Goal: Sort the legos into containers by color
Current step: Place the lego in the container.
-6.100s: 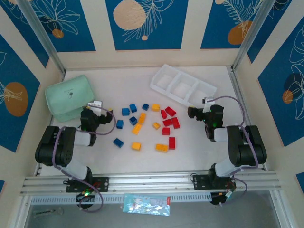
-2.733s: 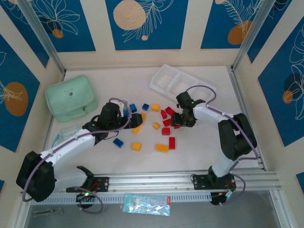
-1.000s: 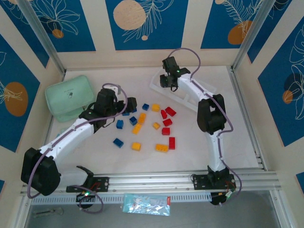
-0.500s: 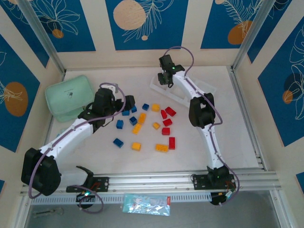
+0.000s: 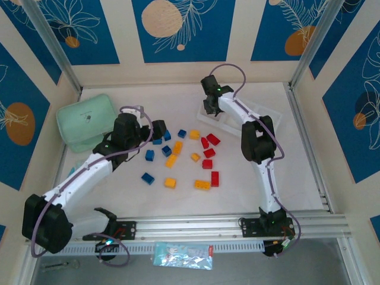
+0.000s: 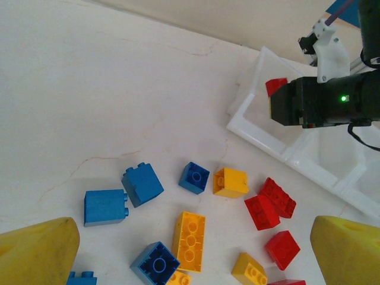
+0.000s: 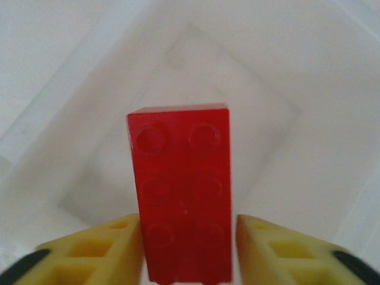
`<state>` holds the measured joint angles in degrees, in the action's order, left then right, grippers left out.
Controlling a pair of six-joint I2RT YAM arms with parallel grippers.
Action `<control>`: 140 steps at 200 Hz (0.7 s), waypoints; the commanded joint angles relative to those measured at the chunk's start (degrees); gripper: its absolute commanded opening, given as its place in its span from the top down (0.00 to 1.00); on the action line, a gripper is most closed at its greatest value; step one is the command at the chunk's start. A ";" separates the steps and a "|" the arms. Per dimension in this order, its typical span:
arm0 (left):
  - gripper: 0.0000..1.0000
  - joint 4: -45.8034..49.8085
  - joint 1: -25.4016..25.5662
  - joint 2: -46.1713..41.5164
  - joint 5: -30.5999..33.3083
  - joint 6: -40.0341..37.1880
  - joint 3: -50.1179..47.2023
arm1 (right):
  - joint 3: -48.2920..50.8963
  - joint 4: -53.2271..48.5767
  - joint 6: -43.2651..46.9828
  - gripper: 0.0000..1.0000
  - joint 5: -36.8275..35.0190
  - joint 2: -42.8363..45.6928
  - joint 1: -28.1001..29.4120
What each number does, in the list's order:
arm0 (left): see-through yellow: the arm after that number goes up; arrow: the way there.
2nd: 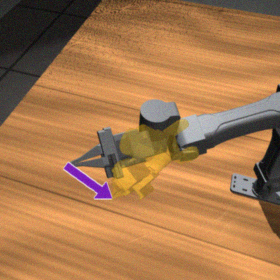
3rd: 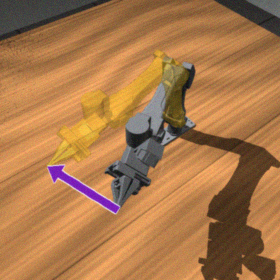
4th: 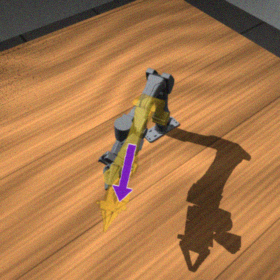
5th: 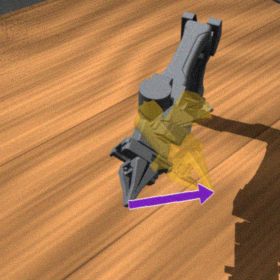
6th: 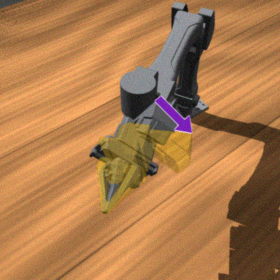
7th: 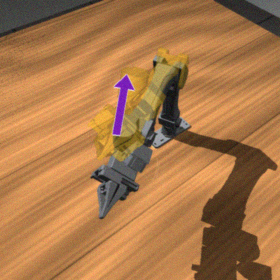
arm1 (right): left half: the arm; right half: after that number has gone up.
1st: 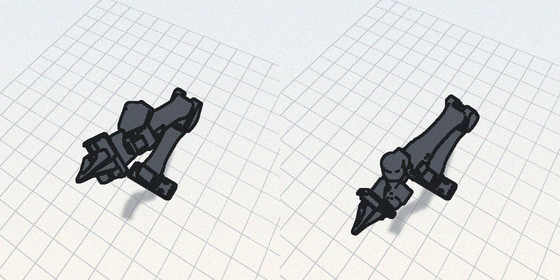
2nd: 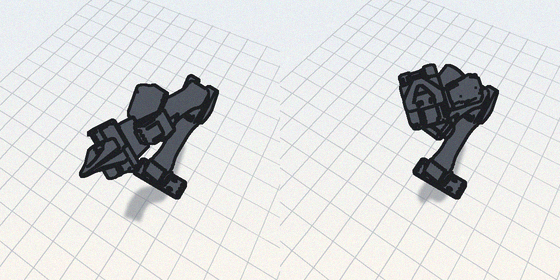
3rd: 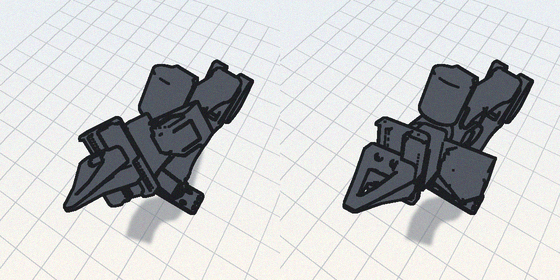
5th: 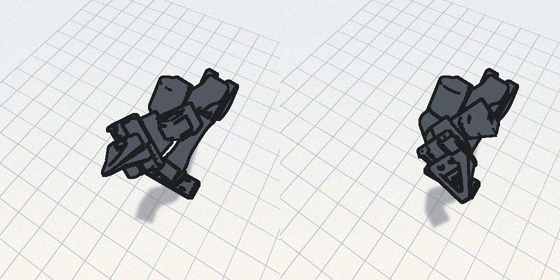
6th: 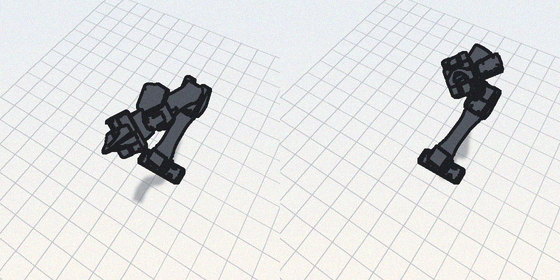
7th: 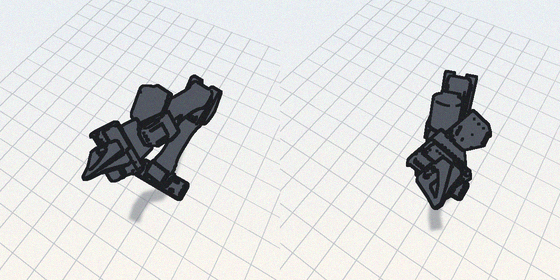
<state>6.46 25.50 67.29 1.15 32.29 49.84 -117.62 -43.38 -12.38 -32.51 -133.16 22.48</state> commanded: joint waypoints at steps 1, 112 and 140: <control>0.01 0.33 -0.62 -1.87 0.43 0.58 -0.79 | -0.12 -1.58 -0.45 0.52 -1.89 2.12 0.35; 0.01 0.29 0.29 -2.75 -8.64 3.13 -1.43 | 18.06 0.95 -6.72 0.40 13.44 24.89 4.04; 0.01 1.53 1.60 -3.69 -9.32 4.59 -3.59 | 29.78 2.79 -9.44 0.37 19.00 33.11 4.57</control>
<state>6.85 25.93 65.21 -5.37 34.83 48.31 -96.03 -41.39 -17.76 -21.06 -104.27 26.92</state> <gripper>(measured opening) 0.993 0.622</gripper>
